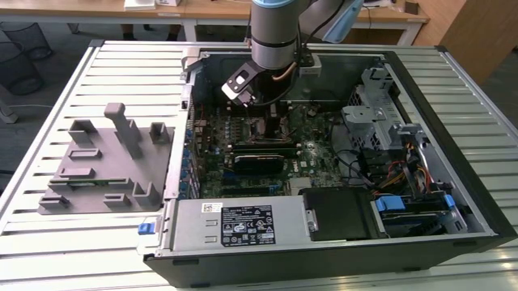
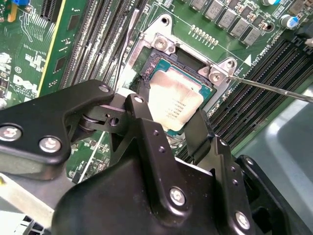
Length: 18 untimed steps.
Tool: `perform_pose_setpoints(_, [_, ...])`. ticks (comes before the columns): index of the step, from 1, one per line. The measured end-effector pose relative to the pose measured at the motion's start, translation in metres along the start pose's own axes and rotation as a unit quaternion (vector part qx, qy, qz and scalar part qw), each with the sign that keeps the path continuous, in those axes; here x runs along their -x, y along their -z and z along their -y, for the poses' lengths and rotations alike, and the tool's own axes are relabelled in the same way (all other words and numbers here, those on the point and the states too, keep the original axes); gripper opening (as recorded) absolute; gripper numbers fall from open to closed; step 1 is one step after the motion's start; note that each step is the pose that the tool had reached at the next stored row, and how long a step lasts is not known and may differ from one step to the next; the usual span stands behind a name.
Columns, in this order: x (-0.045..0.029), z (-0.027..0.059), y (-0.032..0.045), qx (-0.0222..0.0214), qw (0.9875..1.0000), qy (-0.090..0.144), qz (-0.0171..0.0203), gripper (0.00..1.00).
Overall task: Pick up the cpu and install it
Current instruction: 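Place the cpu into insertion slot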
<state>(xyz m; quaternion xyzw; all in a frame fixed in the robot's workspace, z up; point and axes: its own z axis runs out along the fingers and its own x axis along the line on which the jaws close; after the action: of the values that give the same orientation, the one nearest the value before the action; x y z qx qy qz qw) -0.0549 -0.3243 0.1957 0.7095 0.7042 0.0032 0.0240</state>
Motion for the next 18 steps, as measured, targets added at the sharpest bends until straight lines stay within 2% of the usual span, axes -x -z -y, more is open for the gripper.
perform_pose_setpoints(7, [-0.0001,-0.0001,0.0012,0.0002,1.0,0.001,0.0004,0.53])
perform_pose_setpoints(10, [0.0,-0.0001,0.0014,0.0,1.0,0.001,0.0048,0.53])
perform_pose_setpoints(18, [0.0002,0.0001,-0.0002,0.0,1.0,0.001,0.0044,0.53])
